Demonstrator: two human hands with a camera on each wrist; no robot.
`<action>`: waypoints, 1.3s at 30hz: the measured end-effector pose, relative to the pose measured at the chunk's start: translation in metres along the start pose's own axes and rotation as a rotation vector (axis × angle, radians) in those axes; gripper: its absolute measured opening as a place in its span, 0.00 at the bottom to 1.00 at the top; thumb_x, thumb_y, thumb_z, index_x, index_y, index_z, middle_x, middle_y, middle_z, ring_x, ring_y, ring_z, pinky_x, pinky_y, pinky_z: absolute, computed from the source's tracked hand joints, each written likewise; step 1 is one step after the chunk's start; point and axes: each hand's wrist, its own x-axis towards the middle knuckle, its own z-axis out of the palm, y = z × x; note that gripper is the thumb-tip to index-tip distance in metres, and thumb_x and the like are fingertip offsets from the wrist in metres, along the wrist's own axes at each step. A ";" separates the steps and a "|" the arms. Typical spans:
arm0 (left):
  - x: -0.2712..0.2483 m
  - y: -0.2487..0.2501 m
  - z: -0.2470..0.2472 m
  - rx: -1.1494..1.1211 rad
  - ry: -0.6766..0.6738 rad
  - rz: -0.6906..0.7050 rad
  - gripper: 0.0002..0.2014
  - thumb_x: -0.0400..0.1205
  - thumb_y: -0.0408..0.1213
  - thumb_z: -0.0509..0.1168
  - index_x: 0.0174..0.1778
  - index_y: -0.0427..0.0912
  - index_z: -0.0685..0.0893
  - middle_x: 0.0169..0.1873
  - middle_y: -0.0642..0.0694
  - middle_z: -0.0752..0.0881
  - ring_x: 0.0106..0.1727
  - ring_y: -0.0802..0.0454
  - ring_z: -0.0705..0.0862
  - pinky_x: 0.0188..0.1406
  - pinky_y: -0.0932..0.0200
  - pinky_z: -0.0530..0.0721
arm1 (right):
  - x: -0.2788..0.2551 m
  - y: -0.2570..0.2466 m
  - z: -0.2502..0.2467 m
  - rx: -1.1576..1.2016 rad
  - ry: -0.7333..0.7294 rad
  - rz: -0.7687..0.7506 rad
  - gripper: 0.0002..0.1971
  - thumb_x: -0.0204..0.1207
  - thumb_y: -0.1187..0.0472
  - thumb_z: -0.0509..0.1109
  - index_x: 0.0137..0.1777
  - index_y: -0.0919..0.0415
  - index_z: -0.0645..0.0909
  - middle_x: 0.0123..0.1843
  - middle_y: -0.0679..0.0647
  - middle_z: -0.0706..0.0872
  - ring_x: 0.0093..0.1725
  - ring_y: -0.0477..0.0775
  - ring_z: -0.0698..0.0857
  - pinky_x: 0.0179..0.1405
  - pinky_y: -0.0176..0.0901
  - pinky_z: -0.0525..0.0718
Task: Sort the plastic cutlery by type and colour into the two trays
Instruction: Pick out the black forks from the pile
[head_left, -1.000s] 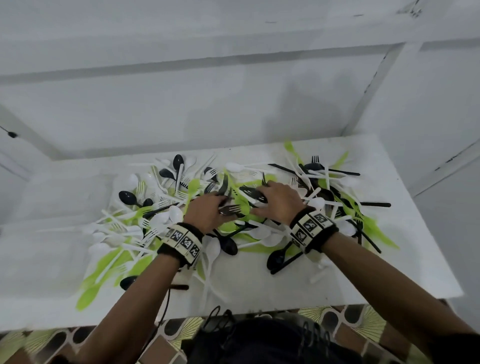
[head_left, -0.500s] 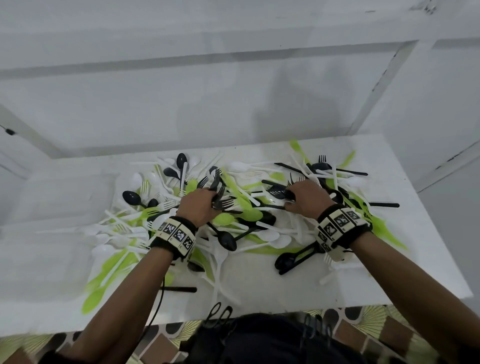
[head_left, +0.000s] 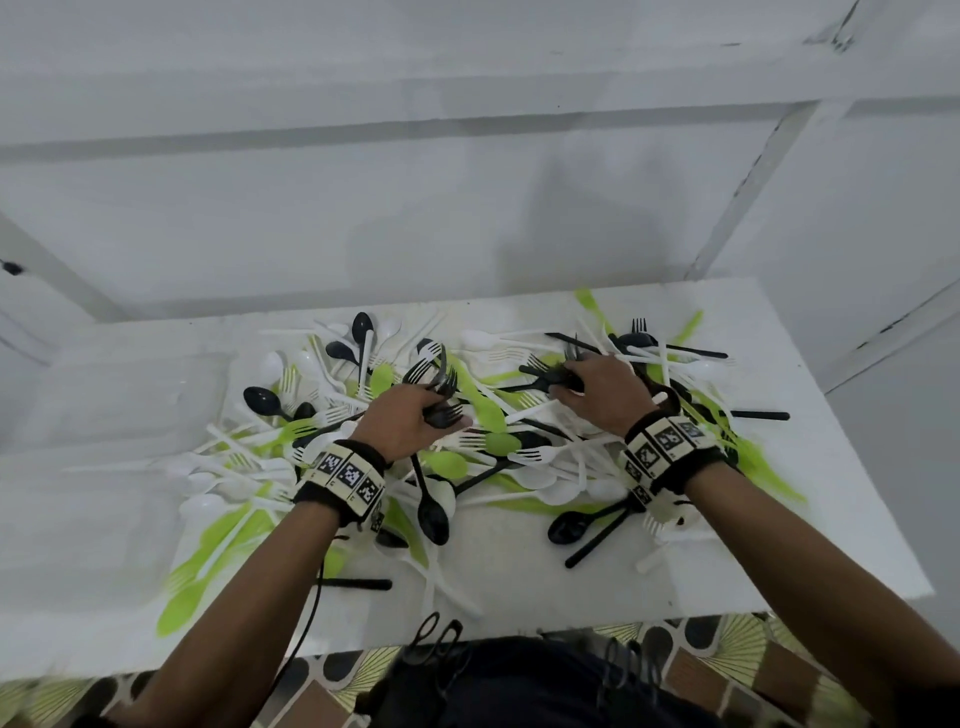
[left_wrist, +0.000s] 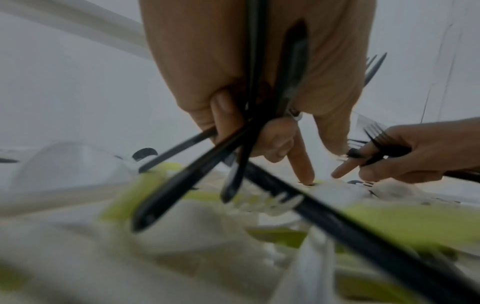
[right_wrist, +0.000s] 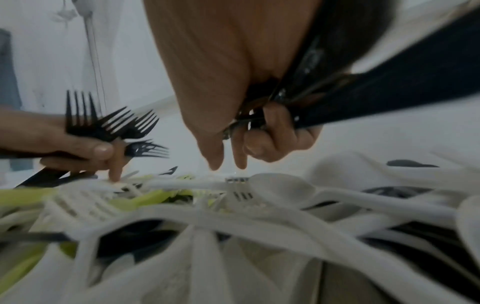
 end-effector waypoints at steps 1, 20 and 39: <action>0.003 0.001 0.001 0.022 -0.009 0.016 0.22 0.80 0.61 0.71 0.27 0.54 0.74 0.25 0.54 0.76 0.32 0.49 0.79 0.30 0.56 0.68 | -0.001 -0.004 0.003 -0.007 -0.030 -0.003 0.14 0.81 0.44 0.70 0.59 0.49 0.89 0.47 0.55 0.86 0.47 0.60 0.87 0.45 0.50 0.83; 0.030 0.005 -0.006 0.444 -0.175 0.138 0.14 0.83 0.41 0.65 0.63 0.49 0.87 0.59 0.46 0.88 0.60 0.40 0.85 0.47 0.51 0.80 | -0.040 -0.037 0.021 -0.008 -0.280 -0.104 0.10 0.75 0.53 0.70 0.48 0.57 0.88 0.44 0.54 0.88 0.45 0.59 0.85 0.41 0.51 0.83; -0.035 -0.057 -0.028 0.056 0.216 0.108 0.20 0.69 0.28 0.75 0.55 0.51 0.94 0.62 0.49 0.91 0.54 0.42 0.92 0.43 0.50 0.90 | -0.012 -0.073 0.038 0.046 -0.085 -0.079 0.14 0.81 0.49 0.70 0.60 0.55 0.85 0.54 0.56 0.85 0.54 0.62 0.85 0.45 0.51 0.83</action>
